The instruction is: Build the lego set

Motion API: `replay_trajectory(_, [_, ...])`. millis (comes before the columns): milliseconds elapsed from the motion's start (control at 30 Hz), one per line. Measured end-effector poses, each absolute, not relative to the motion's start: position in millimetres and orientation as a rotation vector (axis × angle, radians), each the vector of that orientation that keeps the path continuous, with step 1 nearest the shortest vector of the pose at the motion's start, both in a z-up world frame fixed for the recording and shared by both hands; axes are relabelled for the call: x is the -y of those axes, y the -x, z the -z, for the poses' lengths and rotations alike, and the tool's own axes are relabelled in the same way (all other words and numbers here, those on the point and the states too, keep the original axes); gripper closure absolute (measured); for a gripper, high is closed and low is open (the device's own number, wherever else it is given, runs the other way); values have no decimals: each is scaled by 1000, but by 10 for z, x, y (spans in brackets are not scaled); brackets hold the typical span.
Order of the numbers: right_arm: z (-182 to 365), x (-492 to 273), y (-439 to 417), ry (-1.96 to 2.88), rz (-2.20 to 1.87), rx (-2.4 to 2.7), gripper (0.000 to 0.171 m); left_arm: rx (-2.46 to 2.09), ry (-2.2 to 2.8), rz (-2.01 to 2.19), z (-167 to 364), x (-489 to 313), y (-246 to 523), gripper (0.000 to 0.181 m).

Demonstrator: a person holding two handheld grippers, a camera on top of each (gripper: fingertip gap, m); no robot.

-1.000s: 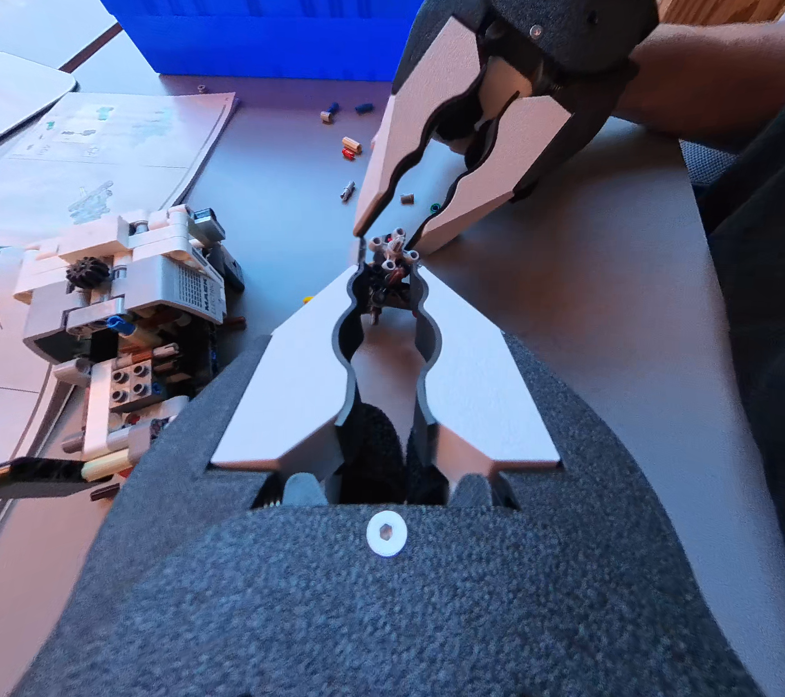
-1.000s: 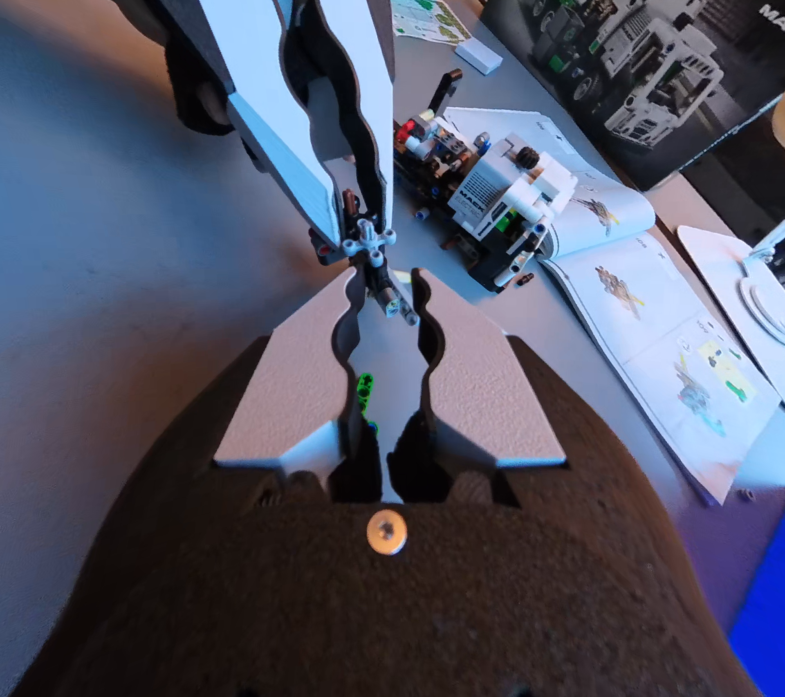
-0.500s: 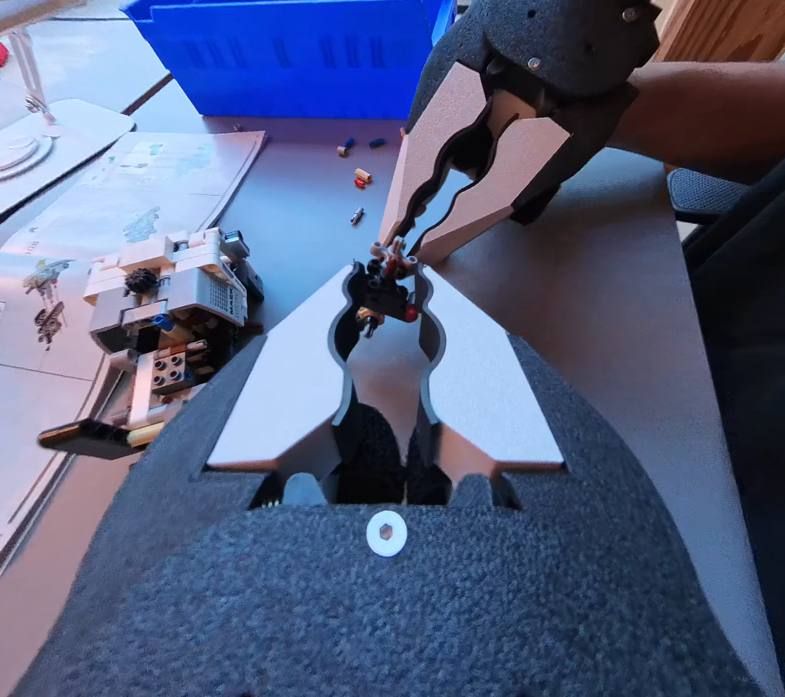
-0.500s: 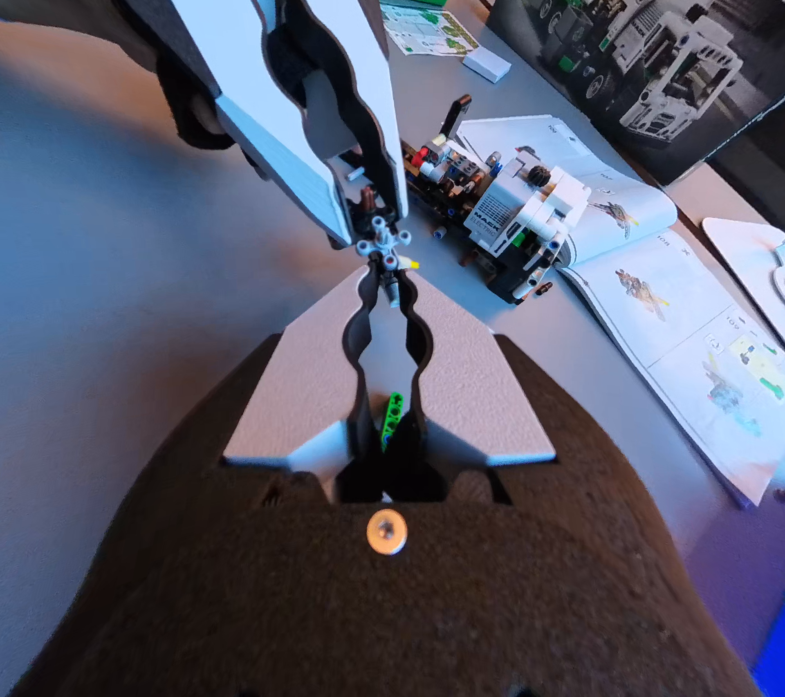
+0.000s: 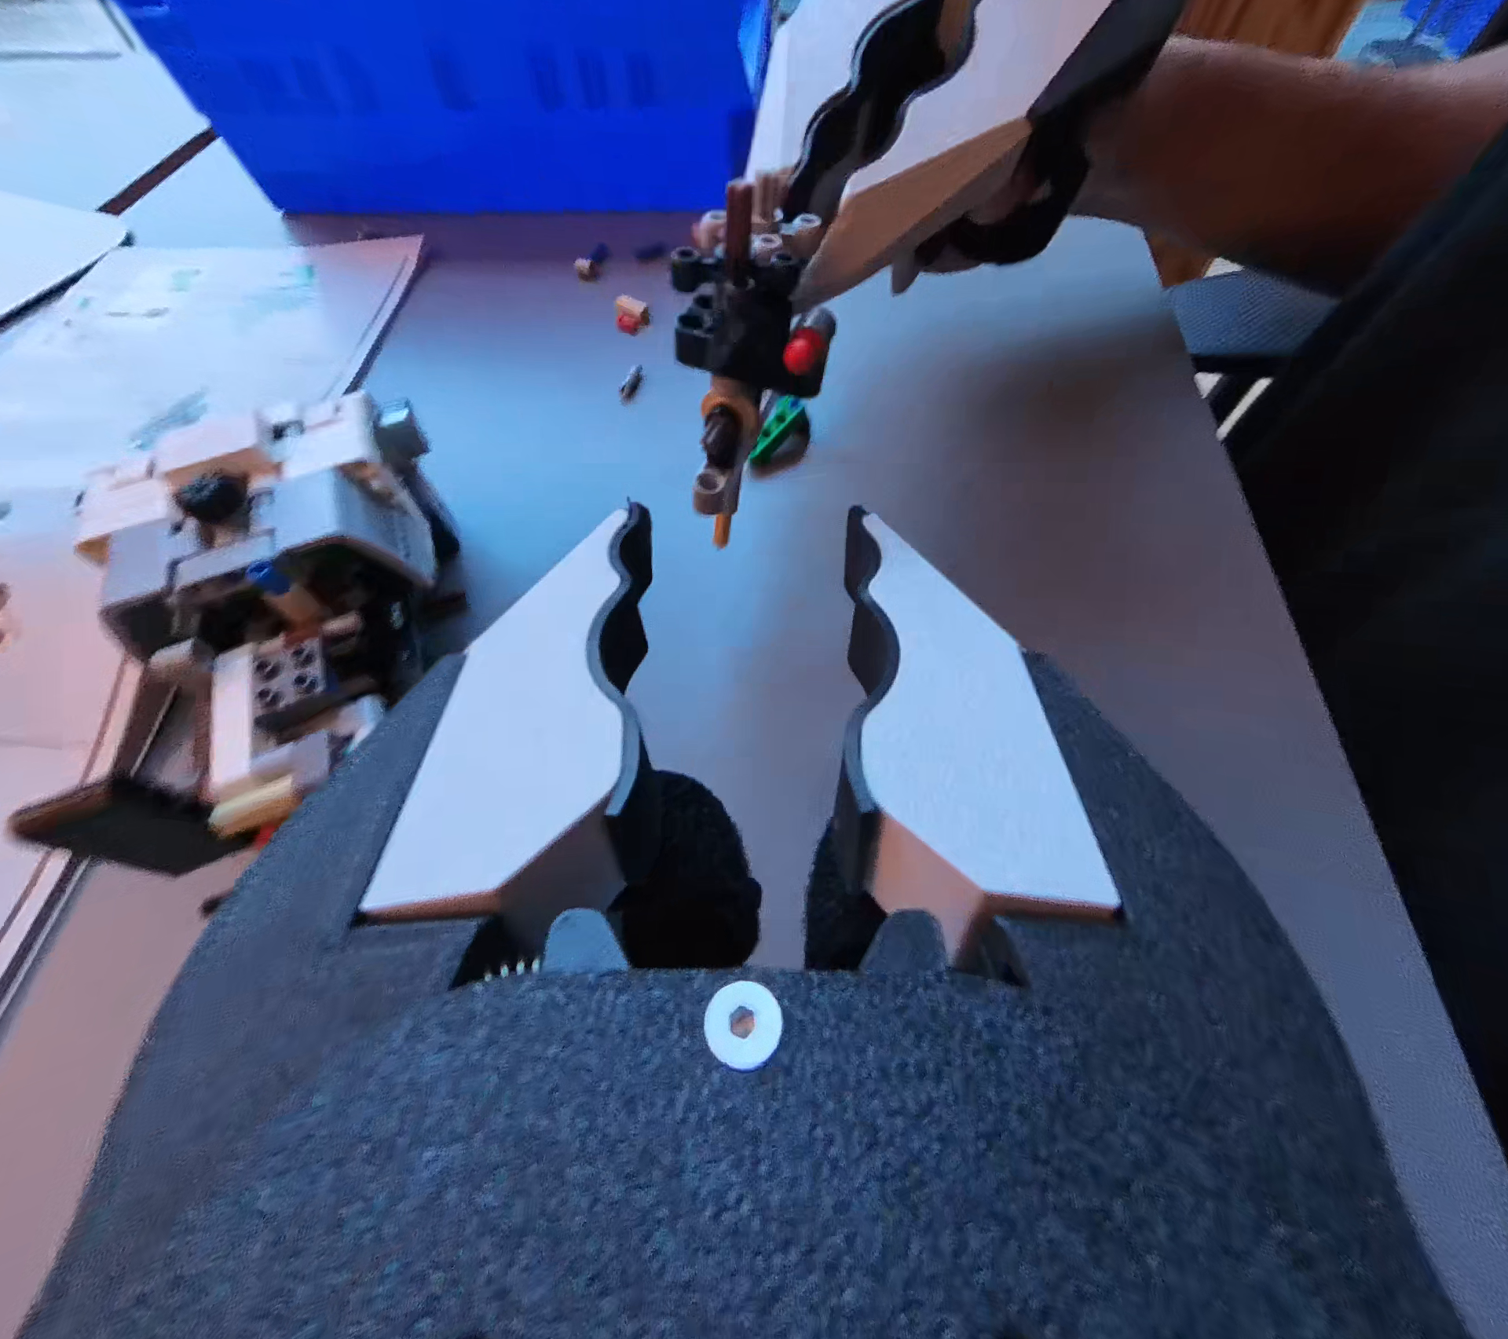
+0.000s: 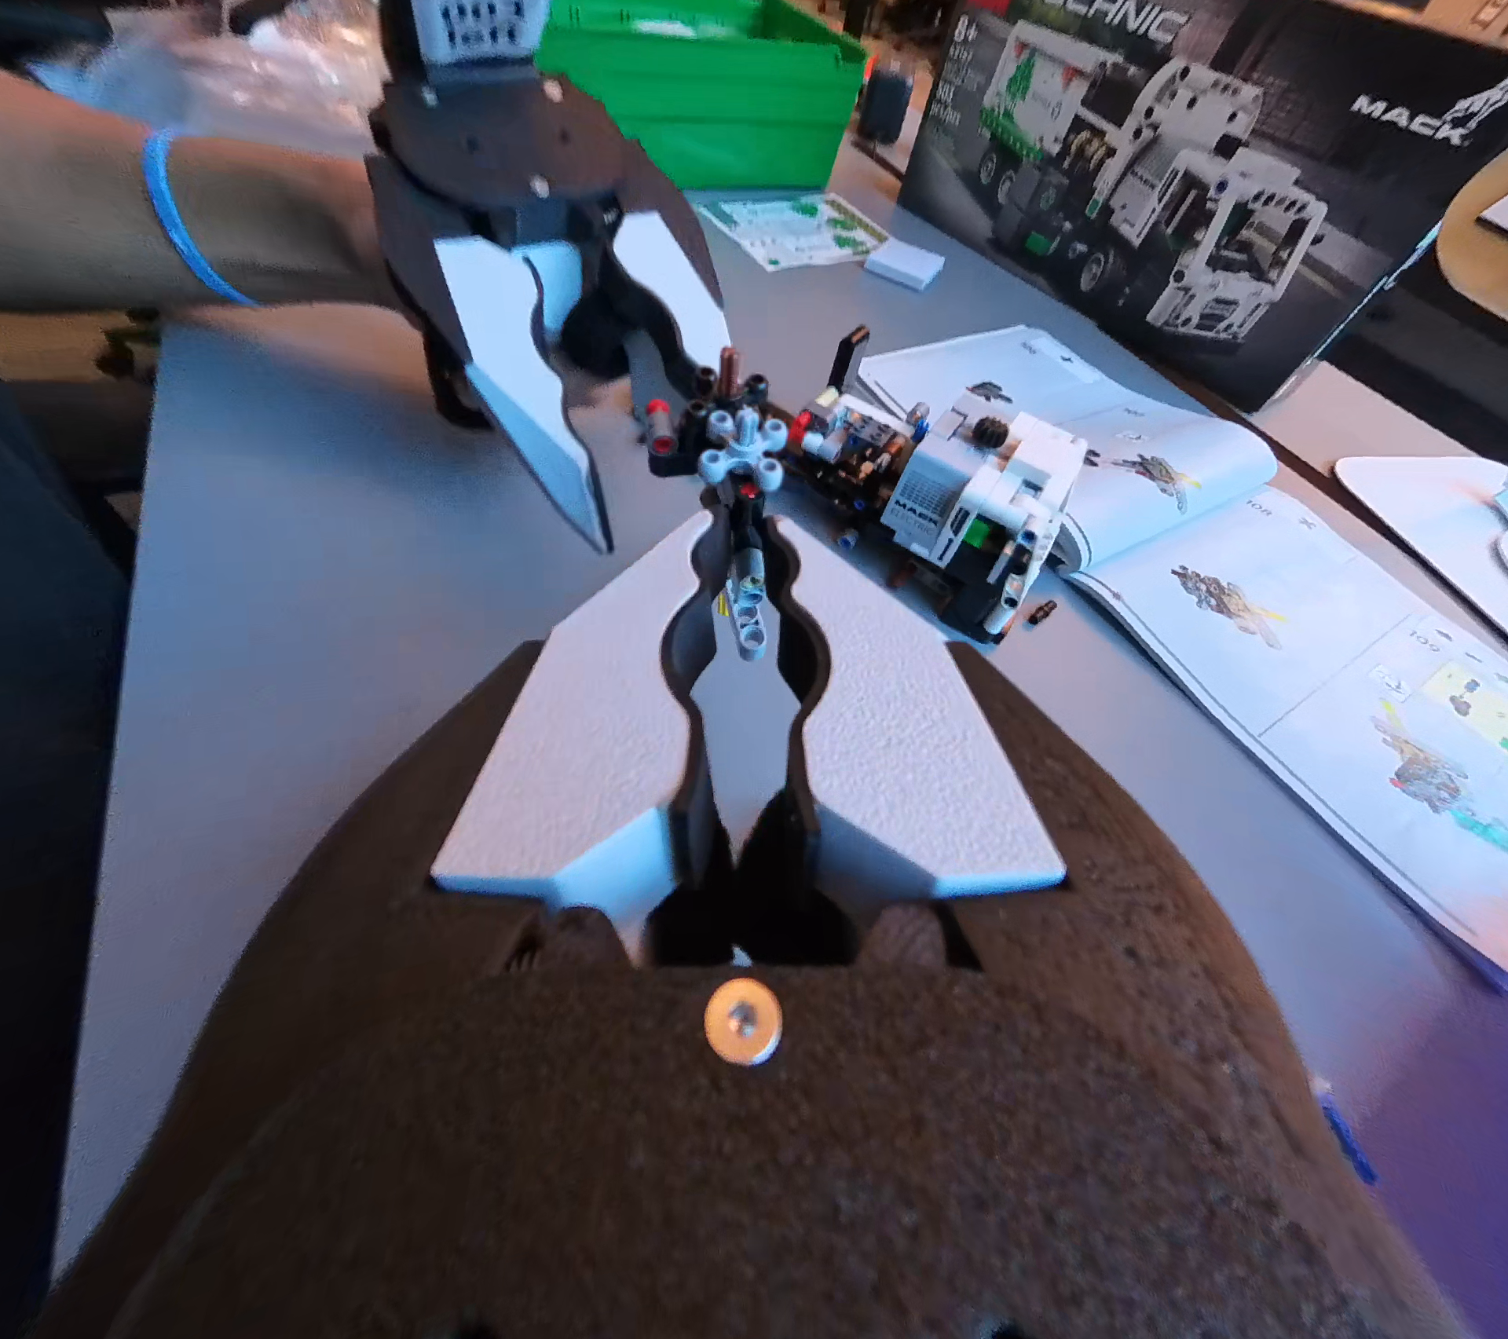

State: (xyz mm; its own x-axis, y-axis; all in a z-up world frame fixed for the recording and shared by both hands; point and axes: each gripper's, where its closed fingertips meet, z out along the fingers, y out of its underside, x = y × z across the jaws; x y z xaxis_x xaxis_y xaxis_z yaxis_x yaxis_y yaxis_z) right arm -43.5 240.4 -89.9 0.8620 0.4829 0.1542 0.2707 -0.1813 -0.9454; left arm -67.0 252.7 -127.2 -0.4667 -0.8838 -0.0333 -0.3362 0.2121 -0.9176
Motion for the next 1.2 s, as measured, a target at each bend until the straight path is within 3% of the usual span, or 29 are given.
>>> replay_trajectory(167, [784,-2354,502,1708,-309,566,165,-1886,1027,1361,1125,-2322,526,139])
replay_trajectory(300, [757,-2314,532,1698,-384,574,165,-1851,984,1500,1007,-2254,521,164])
replay_trajectory(400, [769,-2296,535,1705,-384,593,165,-1826,977,1548,957,-2255,537,170])
replay_trajectory(733, [771,-2291,545,1745,-414,600,164,-1802,943,1526,941,-2269,532,171])
replay_trajectory(867, [631,-2269,447,1707,-473,500,151,-1732,1173,1762,896,-2334,472,171])
replay_trajectory(1200, [627,-2376,225,1781,-19,513,148,-1465,1623,2150,713,-2477,363,170])
